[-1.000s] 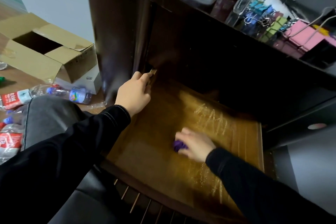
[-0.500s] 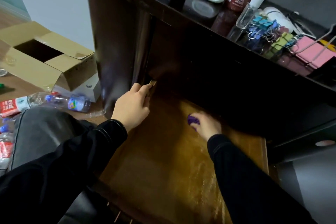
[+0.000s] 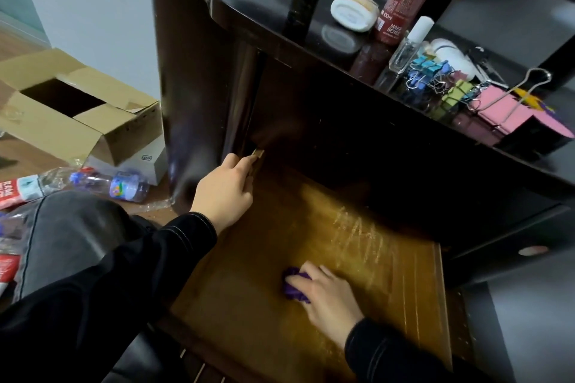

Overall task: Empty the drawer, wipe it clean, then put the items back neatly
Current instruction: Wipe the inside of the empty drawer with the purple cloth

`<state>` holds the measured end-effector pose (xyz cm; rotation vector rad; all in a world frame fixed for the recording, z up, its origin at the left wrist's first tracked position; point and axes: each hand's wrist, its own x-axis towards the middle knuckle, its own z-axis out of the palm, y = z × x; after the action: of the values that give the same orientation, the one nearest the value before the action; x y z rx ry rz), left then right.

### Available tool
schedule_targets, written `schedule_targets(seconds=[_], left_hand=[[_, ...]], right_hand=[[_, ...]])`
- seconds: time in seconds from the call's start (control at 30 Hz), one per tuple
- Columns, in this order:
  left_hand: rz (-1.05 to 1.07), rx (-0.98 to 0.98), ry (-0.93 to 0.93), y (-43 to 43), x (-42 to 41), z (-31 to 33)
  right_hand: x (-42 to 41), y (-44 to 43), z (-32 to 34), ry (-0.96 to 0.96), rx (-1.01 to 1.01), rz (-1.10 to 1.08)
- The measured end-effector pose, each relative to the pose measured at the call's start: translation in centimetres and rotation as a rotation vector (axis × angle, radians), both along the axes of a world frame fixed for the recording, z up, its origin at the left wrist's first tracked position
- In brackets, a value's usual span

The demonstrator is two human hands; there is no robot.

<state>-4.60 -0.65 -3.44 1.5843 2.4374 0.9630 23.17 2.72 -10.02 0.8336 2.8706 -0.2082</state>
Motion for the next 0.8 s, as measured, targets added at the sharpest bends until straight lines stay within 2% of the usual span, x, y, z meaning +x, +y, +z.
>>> schedule_targets(seconds=[0.13,0.27,0.33,0.4,0.5,0.57,0.73,0.8], left_hand=[[-0.003,-0.006,-0.005,-0.1,-0.1,0.0],[-0.004,-0.008,-0.003,0.2,-0.3,-0.4],[0.000,-0.011,-0.008,0.3,-0.3,-0.4],[-0.001,-0.013,-0.013,0.4,-0.2,-0.4],[0.000,-0.015,-0.020,0.2,-0.2,-0.1],[-0.003,-0.023,-0.016,0.1,-0.1,0.1],[-0.010,-0.034,-0.020,0.0,0.0,0.2],[-0.007,-0.029,-0.022,0.0,0.0,0.0]], right_hand=[[-1.7,2.7,0.5,0.000,0.054,-0.100],[-5.2,11.0,0.7,-0.014,0.185,-0.387],[-7.0,14.5,0.7,-0.014,0.104,-0.605],[-8.2,16.0,0.3,-0.056,0.034,-0.721],[-8.1,14.4,1.0,-0.095,0.136,-0.672],[-6.7,12.1,1.2,-0.043,0.203,-0.564],[-1.8,5.0,-0.3,-0.009,0.175,-0.224],[-1.0,5.0,-0.2,-0.001,0.157,-0.193]])
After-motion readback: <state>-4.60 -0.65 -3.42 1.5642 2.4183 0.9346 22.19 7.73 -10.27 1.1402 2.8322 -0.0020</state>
